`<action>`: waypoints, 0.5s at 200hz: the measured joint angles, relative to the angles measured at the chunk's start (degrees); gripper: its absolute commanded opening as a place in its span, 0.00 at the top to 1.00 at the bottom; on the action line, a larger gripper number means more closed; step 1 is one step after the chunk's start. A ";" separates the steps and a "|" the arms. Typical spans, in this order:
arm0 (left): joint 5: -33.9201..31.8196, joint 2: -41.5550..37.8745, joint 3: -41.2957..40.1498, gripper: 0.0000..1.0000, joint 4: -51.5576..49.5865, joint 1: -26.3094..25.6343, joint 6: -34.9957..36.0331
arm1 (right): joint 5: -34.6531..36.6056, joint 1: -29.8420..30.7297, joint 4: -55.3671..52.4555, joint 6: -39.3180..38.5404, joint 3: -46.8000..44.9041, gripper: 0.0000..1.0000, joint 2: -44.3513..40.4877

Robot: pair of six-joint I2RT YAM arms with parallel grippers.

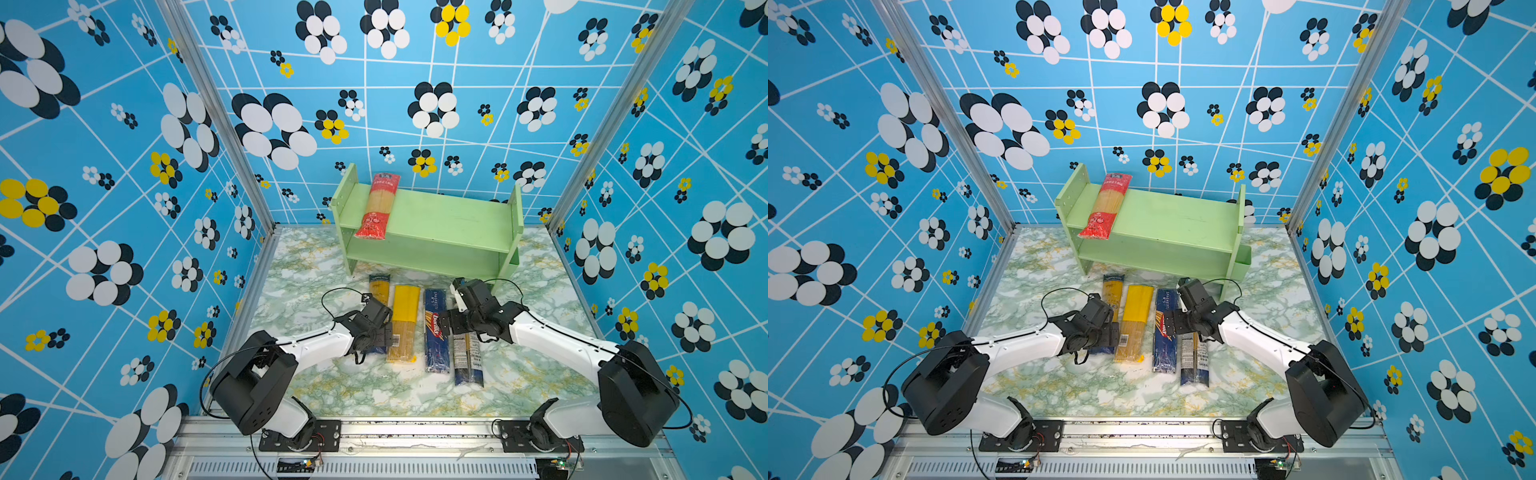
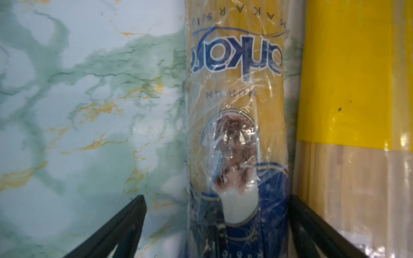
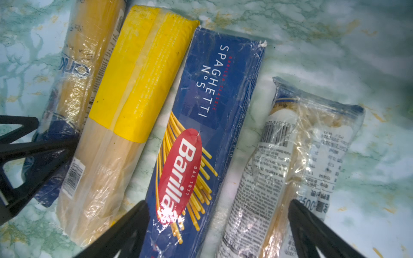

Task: Arrange pasta packages on shelves
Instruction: Pick up the pasta bag from the center of the table.

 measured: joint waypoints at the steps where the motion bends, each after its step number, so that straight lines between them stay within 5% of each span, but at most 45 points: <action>1: -0.02 0.04 0.04 0.01 -0.02 -0.02 -0.04 | 0.00 0.00 0.00 0.00 -0.02 0.01 0.00; 100: -4.57 1.77 1.95 0.05 -4.57 -1.99 -0.94 | 0.00 0.00 1.03 0.00 -0.66 0.02 0.00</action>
